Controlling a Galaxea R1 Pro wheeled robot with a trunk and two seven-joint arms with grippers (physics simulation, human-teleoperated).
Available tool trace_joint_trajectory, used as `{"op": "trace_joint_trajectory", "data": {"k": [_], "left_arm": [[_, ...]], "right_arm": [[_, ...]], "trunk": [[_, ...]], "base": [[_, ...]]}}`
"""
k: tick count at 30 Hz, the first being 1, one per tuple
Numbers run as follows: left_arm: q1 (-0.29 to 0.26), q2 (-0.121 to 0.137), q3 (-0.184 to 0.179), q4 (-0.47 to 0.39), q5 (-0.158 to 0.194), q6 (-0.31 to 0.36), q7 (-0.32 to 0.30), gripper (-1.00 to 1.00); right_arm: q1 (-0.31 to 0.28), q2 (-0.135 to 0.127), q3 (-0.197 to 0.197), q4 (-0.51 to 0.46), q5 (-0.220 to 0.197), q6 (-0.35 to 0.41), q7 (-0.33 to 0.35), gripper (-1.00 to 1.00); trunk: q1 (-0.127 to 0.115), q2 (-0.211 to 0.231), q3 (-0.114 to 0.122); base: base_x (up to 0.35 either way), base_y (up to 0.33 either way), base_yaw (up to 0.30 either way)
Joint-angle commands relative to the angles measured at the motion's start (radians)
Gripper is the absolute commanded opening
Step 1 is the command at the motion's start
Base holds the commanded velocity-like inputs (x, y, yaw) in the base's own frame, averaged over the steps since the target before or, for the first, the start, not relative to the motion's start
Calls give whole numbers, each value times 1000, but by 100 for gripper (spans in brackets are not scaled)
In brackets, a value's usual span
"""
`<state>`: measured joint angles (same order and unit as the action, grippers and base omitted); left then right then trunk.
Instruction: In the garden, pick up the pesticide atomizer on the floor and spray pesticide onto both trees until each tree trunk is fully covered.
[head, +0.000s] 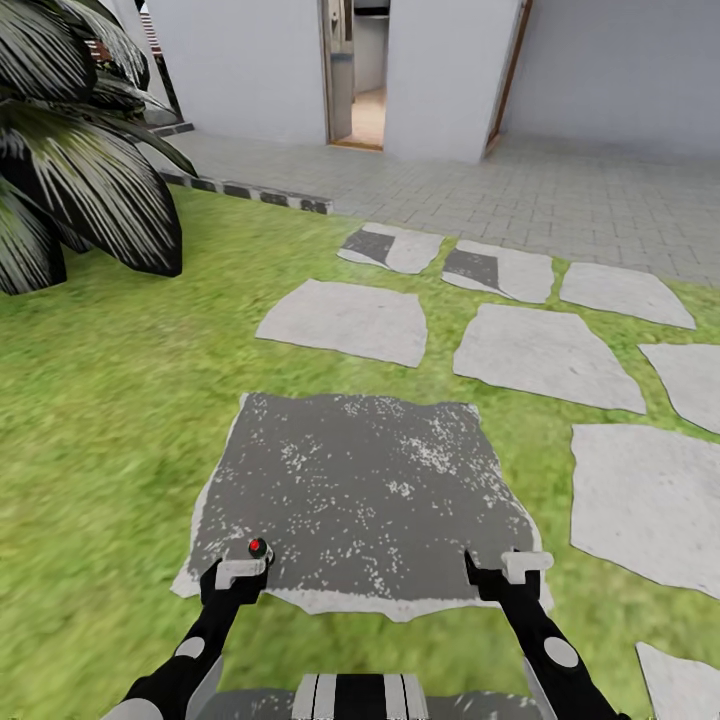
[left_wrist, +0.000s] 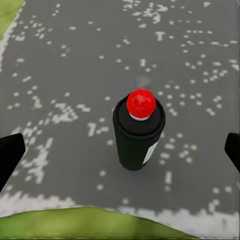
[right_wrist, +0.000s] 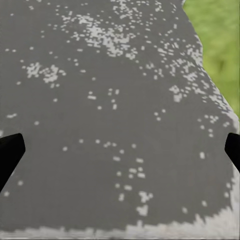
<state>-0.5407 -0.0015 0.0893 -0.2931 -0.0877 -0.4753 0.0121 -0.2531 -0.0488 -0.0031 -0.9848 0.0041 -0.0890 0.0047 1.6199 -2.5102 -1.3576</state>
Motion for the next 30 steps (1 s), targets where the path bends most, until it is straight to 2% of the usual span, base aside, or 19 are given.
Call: {"op": "trace_joint_trajectory", "data": {"k": [1,24,30], "left_arm": [[0,0,0,0,0,0,0,100],[0,0,1,0,0,-2,0,100],[0,0,1,0,1,-3,-1,100]], "right_arm": [[0,0,0,0,0,0,0,100],[0,0,0,0,0,0,0,100],[0,0,0,0,0,0,0,100]], "trunk": [[0,0,-5],[11,-6,-130],[11,-6,-138]], "base": [[0,0,0],[0,0,0],[0,0,0]]}}
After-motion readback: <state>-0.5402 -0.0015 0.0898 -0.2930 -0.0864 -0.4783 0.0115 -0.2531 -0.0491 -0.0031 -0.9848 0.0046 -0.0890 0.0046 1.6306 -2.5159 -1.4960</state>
